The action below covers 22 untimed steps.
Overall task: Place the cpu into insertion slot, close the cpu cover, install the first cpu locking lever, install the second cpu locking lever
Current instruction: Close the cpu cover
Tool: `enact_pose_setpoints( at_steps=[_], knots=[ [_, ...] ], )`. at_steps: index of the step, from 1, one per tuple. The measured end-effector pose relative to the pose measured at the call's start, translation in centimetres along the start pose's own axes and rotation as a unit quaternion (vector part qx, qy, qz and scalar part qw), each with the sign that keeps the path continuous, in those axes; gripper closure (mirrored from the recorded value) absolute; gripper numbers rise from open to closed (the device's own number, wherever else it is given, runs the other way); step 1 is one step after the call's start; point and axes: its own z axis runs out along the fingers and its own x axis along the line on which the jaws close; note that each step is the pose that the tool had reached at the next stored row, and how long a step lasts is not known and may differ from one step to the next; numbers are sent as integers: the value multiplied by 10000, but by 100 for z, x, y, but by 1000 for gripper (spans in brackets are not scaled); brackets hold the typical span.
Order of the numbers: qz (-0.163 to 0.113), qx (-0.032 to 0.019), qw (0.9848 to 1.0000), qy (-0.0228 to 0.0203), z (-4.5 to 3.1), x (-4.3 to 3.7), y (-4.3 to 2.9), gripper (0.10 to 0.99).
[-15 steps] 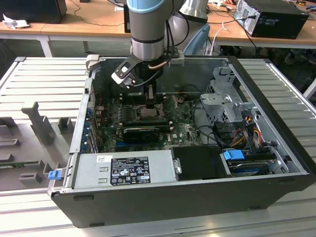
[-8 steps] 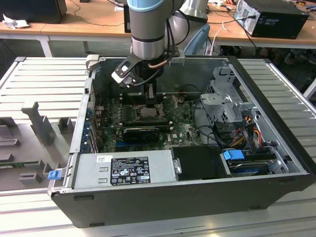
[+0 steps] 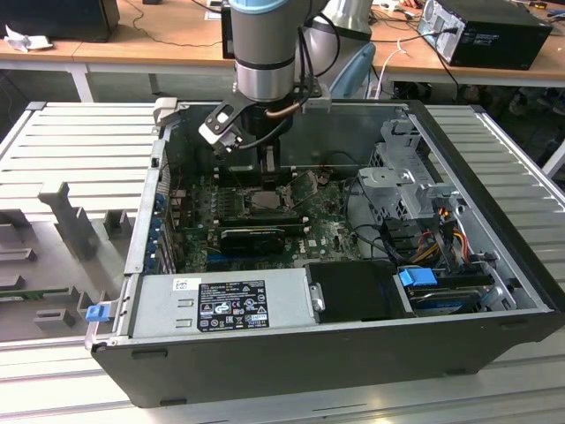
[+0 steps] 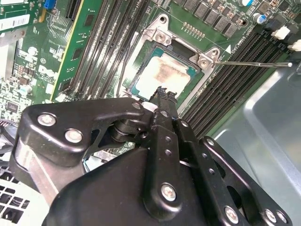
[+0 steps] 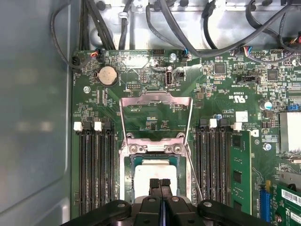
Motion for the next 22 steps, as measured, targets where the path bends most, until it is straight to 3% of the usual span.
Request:
enact_pose_setpoints(
  at_steps=[11,22],
  knots=[
    [0,0,10000,-1,-131,1,9,980],
    [0,0,10000,0,-185,2,13,980]
  ],
)
